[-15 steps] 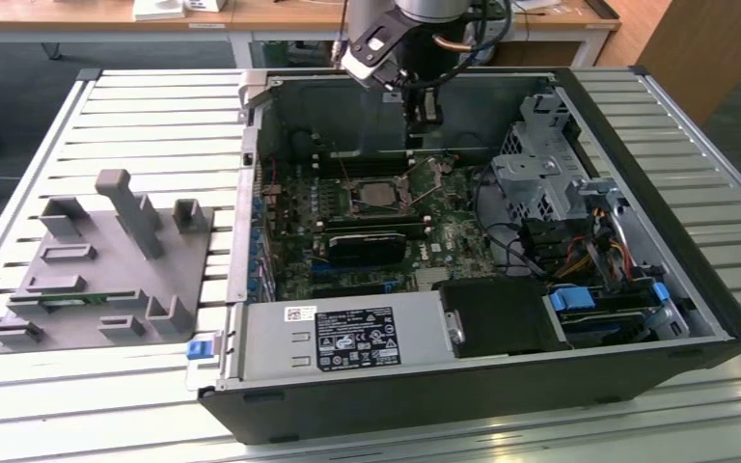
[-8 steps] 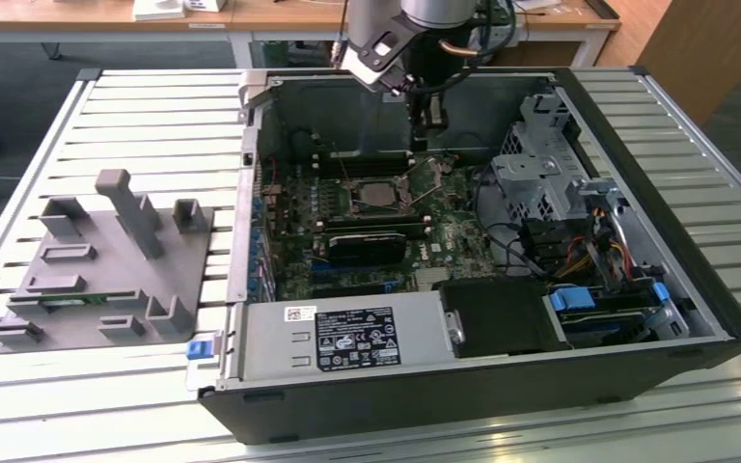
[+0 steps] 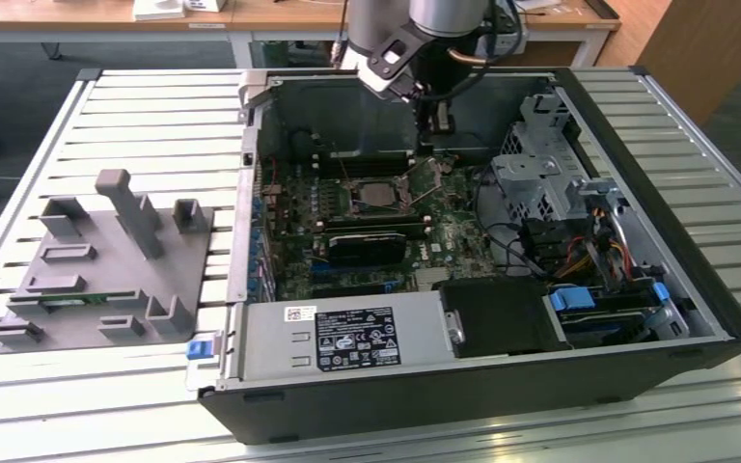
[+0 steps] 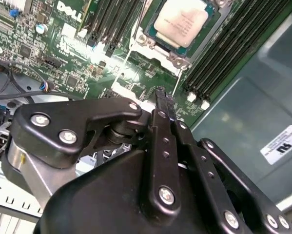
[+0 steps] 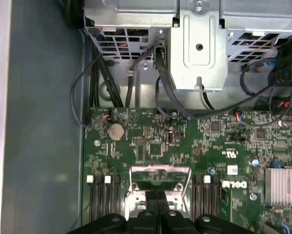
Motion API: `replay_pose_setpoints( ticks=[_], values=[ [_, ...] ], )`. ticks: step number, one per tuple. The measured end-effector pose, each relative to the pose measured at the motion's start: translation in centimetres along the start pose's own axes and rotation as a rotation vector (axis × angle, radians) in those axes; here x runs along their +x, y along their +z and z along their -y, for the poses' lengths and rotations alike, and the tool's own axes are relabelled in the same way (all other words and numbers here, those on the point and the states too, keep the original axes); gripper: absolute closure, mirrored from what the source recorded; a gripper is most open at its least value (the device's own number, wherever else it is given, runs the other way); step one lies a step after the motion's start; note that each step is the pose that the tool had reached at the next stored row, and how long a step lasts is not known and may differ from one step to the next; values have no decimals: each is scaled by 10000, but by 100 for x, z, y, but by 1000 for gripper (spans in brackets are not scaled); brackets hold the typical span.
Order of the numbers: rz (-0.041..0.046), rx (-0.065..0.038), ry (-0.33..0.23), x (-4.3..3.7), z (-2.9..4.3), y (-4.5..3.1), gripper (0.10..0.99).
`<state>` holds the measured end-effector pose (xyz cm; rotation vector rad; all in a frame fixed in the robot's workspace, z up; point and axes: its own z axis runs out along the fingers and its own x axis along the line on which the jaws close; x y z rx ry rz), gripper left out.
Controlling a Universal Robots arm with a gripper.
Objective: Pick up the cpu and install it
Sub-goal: 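Close the cpu cover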
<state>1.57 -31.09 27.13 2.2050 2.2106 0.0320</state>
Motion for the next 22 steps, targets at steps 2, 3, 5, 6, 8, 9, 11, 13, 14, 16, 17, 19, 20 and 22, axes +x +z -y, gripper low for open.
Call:
replay_pose_setpoints(
  ticks=[2, 3, 5, 6, 8, 9, 11, 13, 14, 16, 17, 19, 20, 22],
  values=[
    [0, 0, -1, 0, -24, 24, 980],
    [0, 0, 0, 0, -37, 31, 980],
    [2, 1, -1, -1, -54, 34, 980],
    [6, 2, -1, -1, -58, 35, 980],
    [0, -1, 0, 0, -76, 40, 980],
    [0, -1, 0, 0, -89, 45, 980],
    [3, 0, 0, -1, -117, 56, 980],
    [2, 0, 0, 0, -137, 67, 980],
    [2, 0, 0, -1, -149, 72, 980],
    [4, 0, -1, 0, -173, 84, 980],
    [4, 0, -1, 0, -179, 92, 980],
    [5, 0, 0, 0, -193, 108, 980],
    [4, 0, -1, -1, -201, 116, 980],
    [4, 0, -1, -1, -212, 128, 980]
  ],
)
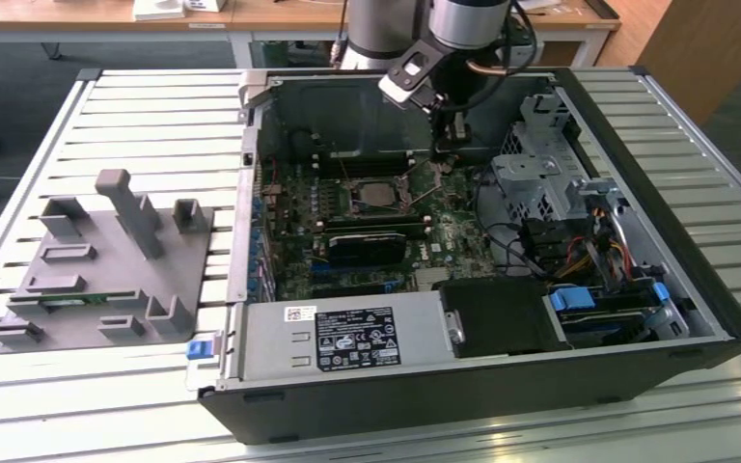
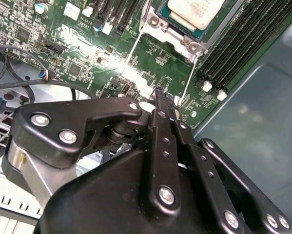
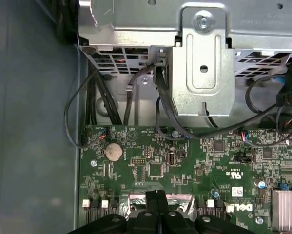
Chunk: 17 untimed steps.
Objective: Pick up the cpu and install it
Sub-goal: 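Close the cpu cover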
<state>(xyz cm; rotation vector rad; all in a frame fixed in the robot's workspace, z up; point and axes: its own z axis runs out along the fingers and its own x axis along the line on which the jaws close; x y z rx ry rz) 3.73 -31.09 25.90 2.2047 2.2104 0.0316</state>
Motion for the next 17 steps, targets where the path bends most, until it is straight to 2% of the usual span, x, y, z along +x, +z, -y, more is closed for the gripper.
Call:
replay_pose_setpoints(
  ticks=[2, 8, 12, 17],
  values=[
    [0, 0, 0, 0, -5, 10, 980],
    [0, 0, 0, 2, -77, 45, 980],
    [0, 5, 0, 4, -178, 78, 980],
    [0, 5, 2, 6, -199, 123, 980]
  ],
)
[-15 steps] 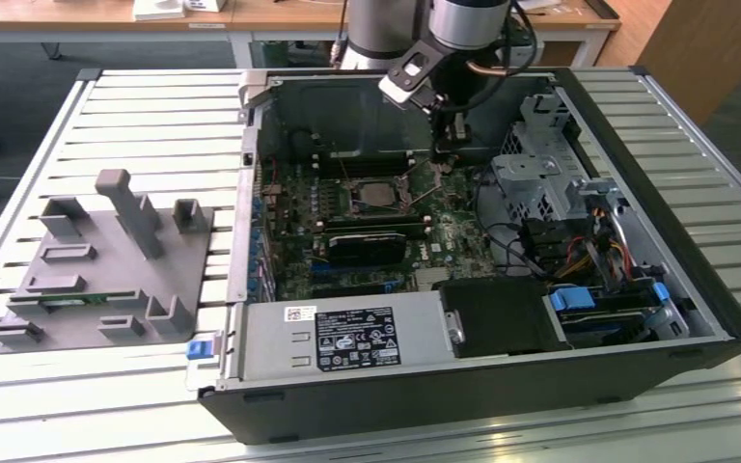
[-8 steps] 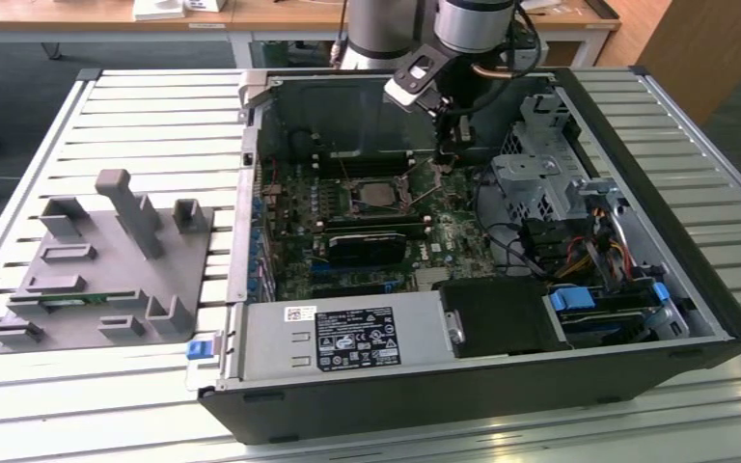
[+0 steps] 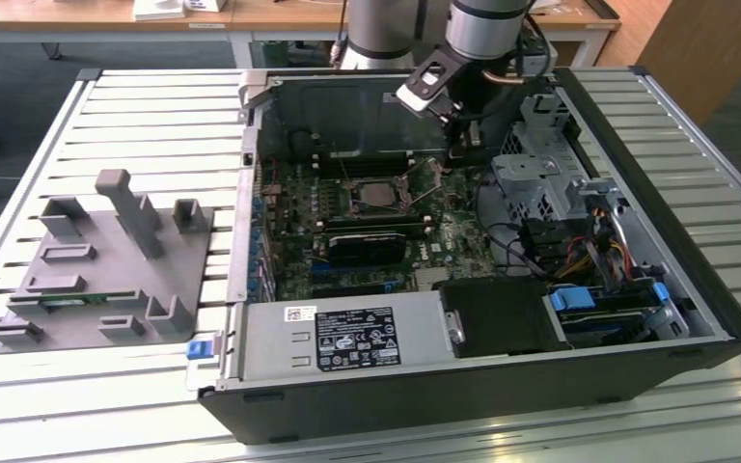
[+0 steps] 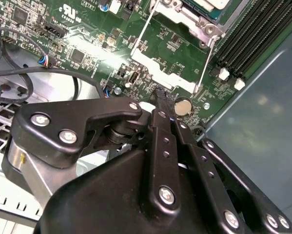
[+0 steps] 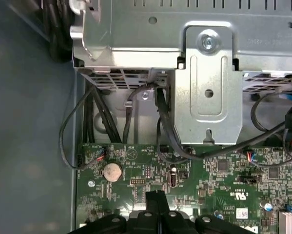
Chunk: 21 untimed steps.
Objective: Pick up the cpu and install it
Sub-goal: 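Close the cpu cover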
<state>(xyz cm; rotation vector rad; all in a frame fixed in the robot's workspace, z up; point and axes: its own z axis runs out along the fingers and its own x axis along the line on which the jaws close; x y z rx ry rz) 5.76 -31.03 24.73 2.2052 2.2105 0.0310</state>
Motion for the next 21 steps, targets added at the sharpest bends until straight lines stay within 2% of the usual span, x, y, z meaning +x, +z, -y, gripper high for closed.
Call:
replay_pose_setpoints(
  ticks=[4, 7, 21],
  values=[
    [0, 0, -1, 0, -2, 64, 980],
    [2, 1, -3, 0, 21, 70, 980],
    [-1, 0, -1, 1, 478, 58, 980]
  ],
)
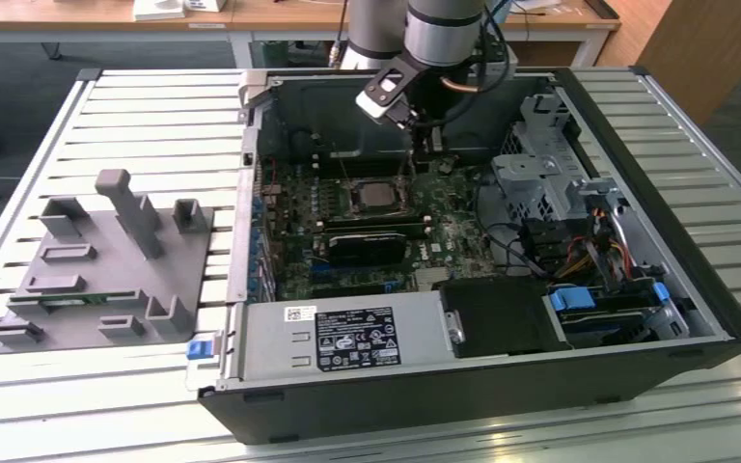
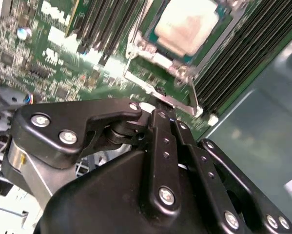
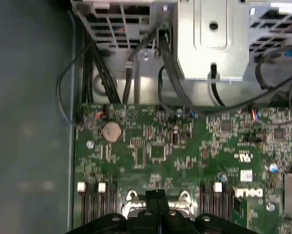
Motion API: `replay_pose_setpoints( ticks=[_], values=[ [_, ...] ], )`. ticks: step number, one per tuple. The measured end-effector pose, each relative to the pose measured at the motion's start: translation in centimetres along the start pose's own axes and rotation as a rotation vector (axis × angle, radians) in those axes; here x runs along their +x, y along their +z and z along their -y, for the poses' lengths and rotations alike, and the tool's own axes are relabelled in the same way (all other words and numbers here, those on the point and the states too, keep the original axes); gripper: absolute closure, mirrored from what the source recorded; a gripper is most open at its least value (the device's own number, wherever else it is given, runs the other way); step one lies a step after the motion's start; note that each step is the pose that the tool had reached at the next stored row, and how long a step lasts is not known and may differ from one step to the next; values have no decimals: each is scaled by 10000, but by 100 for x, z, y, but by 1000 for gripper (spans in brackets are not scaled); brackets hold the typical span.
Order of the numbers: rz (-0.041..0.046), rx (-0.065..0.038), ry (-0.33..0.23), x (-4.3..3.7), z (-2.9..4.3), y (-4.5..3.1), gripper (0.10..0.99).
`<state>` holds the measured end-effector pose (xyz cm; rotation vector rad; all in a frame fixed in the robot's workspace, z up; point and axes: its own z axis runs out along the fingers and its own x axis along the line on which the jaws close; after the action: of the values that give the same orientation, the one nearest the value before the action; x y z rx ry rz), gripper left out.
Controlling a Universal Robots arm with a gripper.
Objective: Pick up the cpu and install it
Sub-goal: 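Close the cpu cover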
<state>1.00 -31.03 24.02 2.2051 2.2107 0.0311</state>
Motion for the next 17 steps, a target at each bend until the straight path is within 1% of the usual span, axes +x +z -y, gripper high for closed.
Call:
replay_pose_setpoints(
  ticks=[3, 6, 8, 11, 17],
  values=[
    [0, 0, 0, 1, 81, -1, 980],
    [0, 0, 0, 1, 120, 13, 980],
    [1, 1, 0, 1, 153, 36, 980],
    [1, 1, 0, 1, 223, 72, 980],
    [1, 1, 0, 1, 385, 124, 980]
  ],
)
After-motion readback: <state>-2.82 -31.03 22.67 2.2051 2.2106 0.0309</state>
